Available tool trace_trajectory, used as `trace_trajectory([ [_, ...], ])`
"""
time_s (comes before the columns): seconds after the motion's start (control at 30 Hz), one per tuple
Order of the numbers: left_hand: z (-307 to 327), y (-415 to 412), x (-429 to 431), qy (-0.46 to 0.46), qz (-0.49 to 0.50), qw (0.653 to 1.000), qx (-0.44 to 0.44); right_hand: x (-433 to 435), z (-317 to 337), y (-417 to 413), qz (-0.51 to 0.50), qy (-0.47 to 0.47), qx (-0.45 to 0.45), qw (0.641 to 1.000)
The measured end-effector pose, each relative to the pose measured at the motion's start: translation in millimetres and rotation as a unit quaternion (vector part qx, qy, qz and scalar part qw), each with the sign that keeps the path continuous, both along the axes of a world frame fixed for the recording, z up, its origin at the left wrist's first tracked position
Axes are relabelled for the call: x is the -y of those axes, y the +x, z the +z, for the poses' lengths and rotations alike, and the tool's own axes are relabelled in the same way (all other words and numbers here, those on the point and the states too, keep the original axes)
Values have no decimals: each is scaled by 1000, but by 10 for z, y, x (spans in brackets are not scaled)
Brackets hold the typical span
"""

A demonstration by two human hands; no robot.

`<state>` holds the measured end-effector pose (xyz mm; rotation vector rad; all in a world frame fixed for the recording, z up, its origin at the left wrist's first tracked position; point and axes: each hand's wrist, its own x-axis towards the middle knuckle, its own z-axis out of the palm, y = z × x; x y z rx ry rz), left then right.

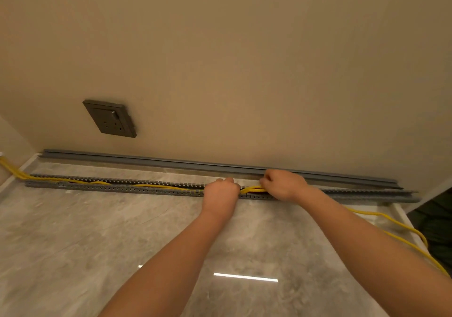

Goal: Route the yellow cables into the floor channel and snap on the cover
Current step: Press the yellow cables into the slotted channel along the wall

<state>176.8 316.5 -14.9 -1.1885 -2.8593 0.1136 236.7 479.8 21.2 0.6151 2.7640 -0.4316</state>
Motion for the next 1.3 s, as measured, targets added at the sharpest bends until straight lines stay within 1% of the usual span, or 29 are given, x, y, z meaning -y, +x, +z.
trace_trajectory([
  [0.07,9,0,-13,-6,1,1000,2,-92,5,83,-53,-102,-11,993],
  [0.13,9,-6,-21,-11,1,1000,2,-98,-2,130,-89,-183,-39,978],
  [0.23,19,9,-39,-21,0,1000,-5,-87,5,180,-127,-243,-72,959],
  [0.3,25,21,-66,-32,-4,999,-6,-101,21,221,-132,-255,-70,955],
  [0.4,50,30,-98,-46,-6,999,-8,-128,16,219,-127,-229,-69,963],
  [0.47,59,40,-106,-56,-1,998,-11,-108,47,156,-103,-155,-80,979],
  [0.57,52,46,-108,-59,11,998,-10,-25,174,39,-36,-5,-72,997],
  [0.67,35,64,-114,-62,27,998,-12,28,258,-44,44,83,-51,994],
  [0.73,32,82,-135,-65,43,997,-13,34,233,-68,87,117,-30,989],
  [0.93,64,136,-198,-52,44,997,-23,-62,93,-123,120,105,13,987],
  [1.07,21,232,-317,32,23,999,-22,-118,56,-148,116,69,29,990],
  [1.13,-19,326,-428,59,8,998,-9,-151,37,-142,114,50,25,992],
  [1.23,-70,412,-547,69,38,997,6,-209,-2,-124,102,20,14,994],
  [1.3,-90,426,-574,62,52,997,-2,-229,-27,-109,98,5,9,995],
])
